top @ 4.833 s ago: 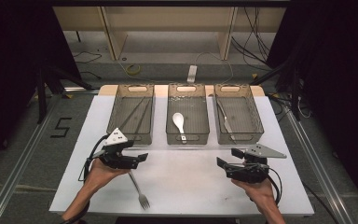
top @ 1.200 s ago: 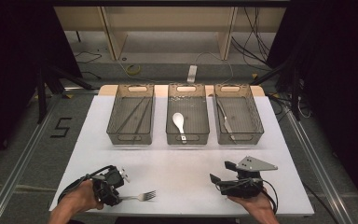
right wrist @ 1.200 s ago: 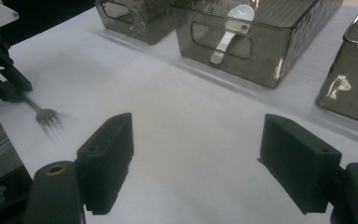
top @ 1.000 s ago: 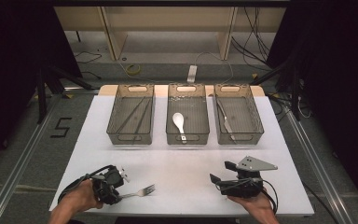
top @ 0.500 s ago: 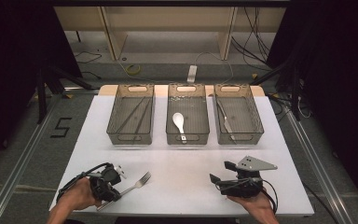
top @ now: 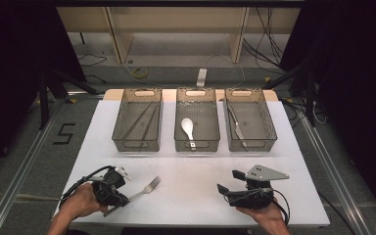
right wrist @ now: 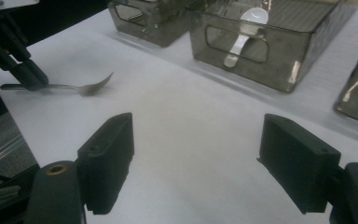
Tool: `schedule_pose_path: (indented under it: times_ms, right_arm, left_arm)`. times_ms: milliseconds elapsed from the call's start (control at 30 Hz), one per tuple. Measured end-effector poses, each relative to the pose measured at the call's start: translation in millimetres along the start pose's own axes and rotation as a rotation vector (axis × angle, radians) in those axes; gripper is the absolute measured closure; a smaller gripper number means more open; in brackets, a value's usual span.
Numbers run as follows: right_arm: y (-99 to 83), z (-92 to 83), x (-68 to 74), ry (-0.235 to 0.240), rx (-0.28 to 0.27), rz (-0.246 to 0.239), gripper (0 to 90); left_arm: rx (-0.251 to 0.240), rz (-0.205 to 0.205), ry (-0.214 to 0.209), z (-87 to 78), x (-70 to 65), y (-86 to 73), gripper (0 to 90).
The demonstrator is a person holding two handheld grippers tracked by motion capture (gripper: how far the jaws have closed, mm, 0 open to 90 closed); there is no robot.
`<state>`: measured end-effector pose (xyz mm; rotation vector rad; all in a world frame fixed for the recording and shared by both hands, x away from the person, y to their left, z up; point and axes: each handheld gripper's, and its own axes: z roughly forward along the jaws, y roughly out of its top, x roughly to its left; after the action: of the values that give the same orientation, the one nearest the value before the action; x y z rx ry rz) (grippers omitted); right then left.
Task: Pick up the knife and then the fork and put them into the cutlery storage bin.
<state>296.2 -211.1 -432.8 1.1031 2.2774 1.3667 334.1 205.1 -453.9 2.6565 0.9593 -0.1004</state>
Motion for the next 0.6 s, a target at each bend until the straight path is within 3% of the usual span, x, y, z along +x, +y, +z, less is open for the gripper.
schedule_pose_path:
  times_ms: [267, 433, 533, 600]
  right_arm:
    - [0.5, 3.4, 5.6, 0.015, 0.005, -0.013, 27.0]
    - [3.8, 4.1, 9.8, 0.028, -0.01, -0.023, 27.1]
    - [7.4, 7.0, 18.6, 0.042, -0.016, -0.065, 27.1]
    - [8.9, 10.7, 28.2, 0.041, -0.007, -0.124, 27.1]
  left_arm:
    - [-0.049, -0.026, -0.021, -2.3, -2.5, 5.0, 81.5]
    - [-0.081, -0.021, -0.066, -6.1, -6.3, 14.7, 81.5]
    - [-0.074, 0.009, -0.09, -4.2, -13.5, 27.3, 81.4]
    - [-0.059, 0.031, -0.101, -0.8, -20.2, 37.3, 81.4]
